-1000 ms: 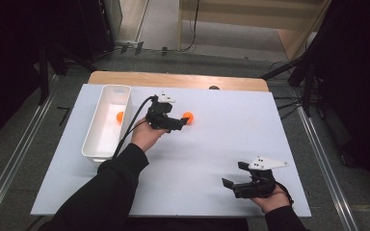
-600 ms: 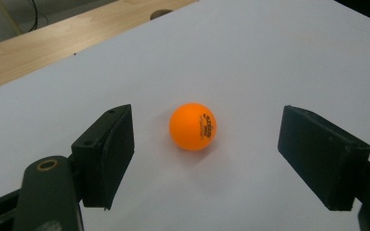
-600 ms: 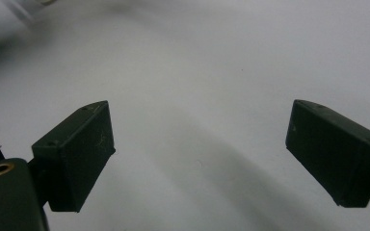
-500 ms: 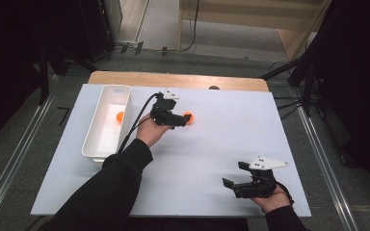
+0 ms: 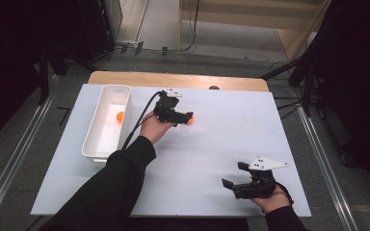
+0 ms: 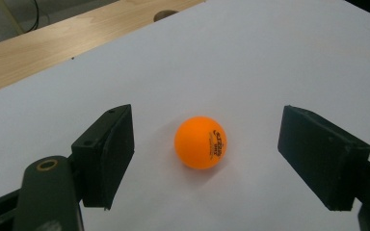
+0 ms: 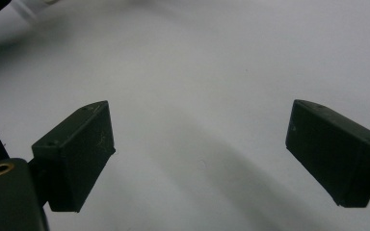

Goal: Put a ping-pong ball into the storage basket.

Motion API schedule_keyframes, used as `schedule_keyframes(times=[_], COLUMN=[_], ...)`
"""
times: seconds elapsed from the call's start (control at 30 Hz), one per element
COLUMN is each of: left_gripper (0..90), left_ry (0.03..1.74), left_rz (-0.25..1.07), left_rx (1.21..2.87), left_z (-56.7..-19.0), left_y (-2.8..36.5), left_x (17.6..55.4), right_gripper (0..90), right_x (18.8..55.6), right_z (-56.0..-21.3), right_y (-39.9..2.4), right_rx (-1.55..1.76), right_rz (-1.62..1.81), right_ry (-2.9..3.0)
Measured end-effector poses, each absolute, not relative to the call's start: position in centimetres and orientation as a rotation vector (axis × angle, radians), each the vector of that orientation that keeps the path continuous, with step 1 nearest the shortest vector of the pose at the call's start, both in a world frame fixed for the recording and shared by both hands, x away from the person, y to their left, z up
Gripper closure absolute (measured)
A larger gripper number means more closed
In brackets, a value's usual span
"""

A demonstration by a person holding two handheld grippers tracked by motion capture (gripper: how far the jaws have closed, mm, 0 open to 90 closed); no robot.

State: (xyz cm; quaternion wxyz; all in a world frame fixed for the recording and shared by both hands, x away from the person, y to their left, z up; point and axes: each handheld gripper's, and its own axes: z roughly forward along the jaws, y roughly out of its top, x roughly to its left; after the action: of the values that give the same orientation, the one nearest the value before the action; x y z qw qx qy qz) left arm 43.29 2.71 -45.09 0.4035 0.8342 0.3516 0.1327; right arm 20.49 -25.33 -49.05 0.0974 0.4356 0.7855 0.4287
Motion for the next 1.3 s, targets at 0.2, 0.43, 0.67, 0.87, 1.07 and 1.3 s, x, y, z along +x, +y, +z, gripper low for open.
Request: schedule_keyframes(times=[0.2,0.43,0.67,0.87,1.07,1.3], left_gripper=[20.9,20.9,20.9,20.9,20.9,20.9], left_ry=[0.882,0.882,0.881,0.899,0.915,0.919], left_rz=[0.352,0.347,0.346,0.349,0.364,0.348], left_rx=[2.112,2.128,2.130,2.140,2.157,2.194], left_z=[-45.3,-45.8,-46.0,-46.5,-47.1,-48.0], left_y=[2.1,1.5,0.7,0.6,0.5,0.1], left_x=[43.9,44.4,45.0,45.1,45.3,45.3], right_gripper=[8.5,8.5,8.5,8.5,8.5,8.5], right_x=[20.4,20.4,20.4,20.4,20.4,20.4], right_z=[-49.0,-49.0,-49.0,-49.0,-49.0,-49.0], right_y=[-25.2,-25.2,-25.2,-25.2,-25.2,-25.2], right_rx=[1.296,1.291,1.292,1.290,1.288,1.287], right_rz=[1.274,1.272,1.277,1.277,1.282,1.282], right_ry=[2.330,2.328,2.327,2.329,2.331,2.331])
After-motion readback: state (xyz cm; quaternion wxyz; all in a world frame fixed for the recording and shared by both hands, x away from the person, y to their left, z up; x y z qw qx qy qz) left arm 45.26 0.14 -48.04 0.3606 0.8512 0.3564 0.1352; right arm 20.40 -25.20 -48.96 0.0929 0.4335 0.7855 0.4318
